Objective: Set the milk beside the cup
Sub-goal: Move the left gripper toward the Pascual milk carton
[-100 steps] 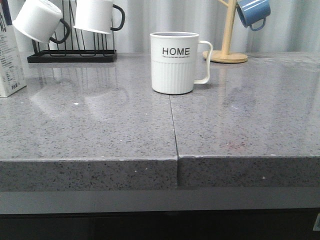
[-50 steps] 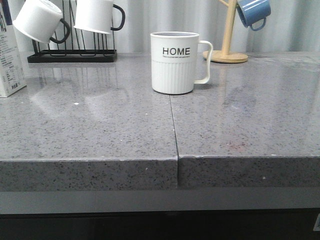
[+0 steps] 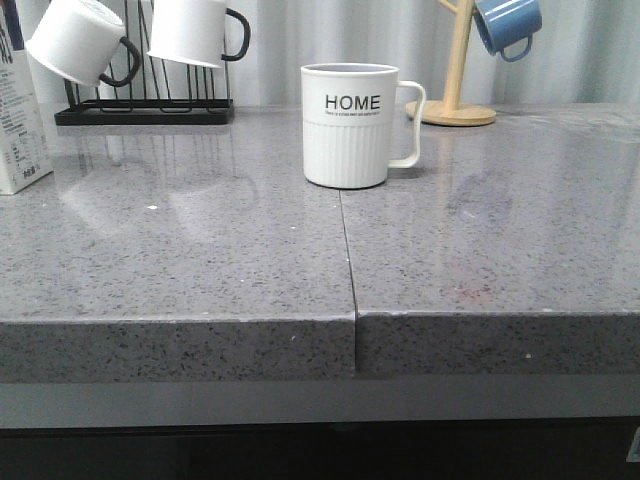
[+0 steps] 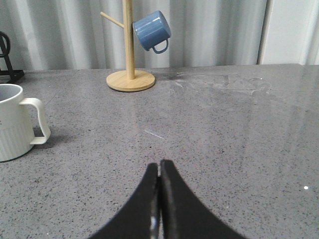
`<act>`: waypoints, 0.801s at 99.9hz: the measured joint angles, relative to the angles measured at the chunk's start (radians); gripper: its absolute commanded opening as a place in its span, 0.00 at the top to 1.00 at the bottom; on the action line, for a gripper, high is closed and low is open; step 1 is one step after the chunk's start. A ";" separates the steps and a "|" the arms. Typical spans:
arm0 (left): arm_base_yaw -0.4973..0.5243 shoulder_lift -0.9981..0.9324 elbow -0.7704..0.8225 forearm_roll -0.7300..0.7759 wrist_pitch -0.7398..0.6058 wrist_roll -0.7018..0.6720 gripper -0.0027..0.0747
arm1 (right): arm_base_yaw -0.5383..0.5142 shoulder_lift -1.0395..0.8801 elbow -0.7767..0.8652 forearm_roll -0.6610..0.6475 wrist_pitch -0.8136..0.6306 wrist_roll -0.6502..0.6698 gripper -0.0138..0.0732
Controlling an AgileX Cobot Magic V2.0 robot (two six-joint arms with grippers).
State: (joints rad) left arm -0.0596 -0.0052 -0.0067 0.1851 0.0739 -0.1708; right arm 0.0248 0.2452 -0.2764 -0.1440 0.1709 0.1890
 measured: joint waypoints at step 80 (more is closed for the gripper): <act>0.000 0.433 -0.491 -0.156 0.271 0.000 0.99 | 0.000 0.000 0.000 0.000 0.000 0.000 0.98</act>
State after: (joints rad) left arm -0.0596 0.4282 -0.4974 0.0291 0.3454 -0.1708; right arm 0.0248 0.2452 -0.2764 -0.1440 0.1709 0.1890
